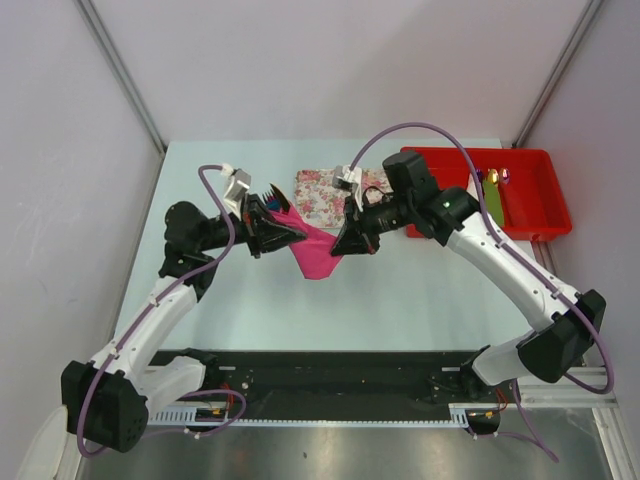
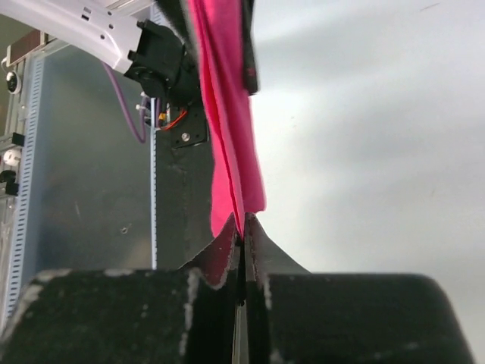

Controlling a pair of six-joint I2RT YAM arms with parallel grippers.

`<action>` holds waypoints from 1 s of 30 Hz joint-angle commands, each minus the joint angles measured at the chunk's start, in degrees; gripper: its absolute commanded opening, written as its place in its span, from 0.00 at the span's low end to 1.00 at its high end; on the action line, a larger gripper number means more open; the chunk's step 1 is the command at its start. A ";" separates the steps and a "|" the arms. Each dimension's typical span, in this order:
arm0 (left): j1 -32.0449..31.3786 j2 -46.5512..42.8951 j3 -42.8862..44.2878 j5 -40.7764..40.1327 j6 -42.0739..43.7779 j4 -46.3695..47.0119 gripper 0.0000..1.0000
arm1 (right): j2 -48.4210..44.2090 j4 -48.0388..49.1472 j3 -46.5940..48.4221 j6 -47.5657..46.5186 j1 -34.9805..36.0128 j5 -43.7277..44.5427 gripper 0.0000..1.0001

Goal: Place the utensils on the paper napkin and roll it up

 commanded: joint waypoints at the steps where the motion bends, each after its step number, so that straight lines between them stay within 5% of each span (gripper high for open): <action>1: 0.30 -1.77 2.37 1.93 -6.11 8.68 0.00 | 0.40 1.73 1.34 -2.62 -2.02 -0.93 0.00; 11: 0.30 0.52 2.11 0.09 -19.65 21.34 0.00 | 3.65 4.37 2.92 -4.11 -2.03 -4.80 0.01; 14: 0.39 0.78 2.89 -1.14 -18.70 20.92 0.00 | 3.48 3.23 3.27 -4.12 -1.85 -4.54 0.23; 15: 0.39 0.78 3.25 -1.58 -17.65 19.52 0.00 | 3.39 2.44 3.36 -3.77 -2.29 -4.36 0.41; 17: 0.39 0.61 4.56 -3.16 -13.34 14.88 0.00 | 2.34 1.91 3.19 -1.06 -2.99 -3.83 0.59; 22: 0.47 0.34 5.45 -5.98 -7.27 9.75 0.00 | -2.22 5.84 -0.32 6.33 -4.75 -4.45 0.71; 26: 1.00 0.87 5.36 -8.35 -7.00 8.69 0.00 | -7.76 17.87 -7.53 15.82 -5.02 -4.71 0.85; 30: 1.00 1.75 5.80 -9.14 -8.23 10.01 0.00 | -7.42 19.83 -9.73 19.78 -4.05 -5.06 0.88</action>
